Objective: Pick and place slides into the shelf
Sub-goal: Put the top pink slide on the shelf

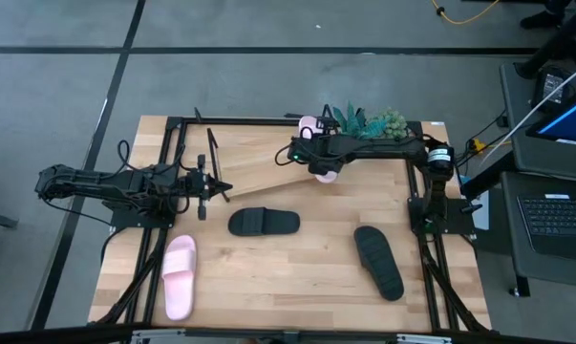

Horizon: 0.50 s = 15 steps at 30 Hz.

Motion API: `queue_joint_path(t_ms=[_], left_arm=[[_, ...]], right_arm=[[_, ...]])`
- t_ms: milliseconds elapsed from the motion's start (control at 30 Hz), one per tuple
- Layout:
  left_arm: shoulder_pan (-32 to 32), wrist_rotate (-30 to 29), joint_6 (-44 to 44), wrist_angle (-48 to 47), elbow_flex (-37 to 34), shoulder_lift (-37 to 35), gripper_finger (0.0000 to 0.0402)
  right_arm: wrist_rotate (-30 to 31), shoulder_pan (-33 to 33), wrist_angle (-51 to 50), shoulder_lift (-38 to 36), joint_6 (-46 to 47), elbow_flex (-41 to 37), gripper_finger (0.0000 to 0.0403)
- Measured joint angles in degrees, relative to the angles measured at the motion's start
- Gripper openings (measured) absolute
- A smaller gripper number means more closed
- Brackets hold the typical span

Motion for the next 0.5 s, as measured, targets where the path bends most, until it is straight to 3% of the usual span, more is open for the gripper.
queue_joint_path(t_ms=[500], left_arm=[[0.0, 0.0, 0.0, -0.4, 0.0, 0.0, 0.0000]], right_arm=[[1.2, -1.2, -0.2, 1.0, -0.2, 0.0, 0.0006]])
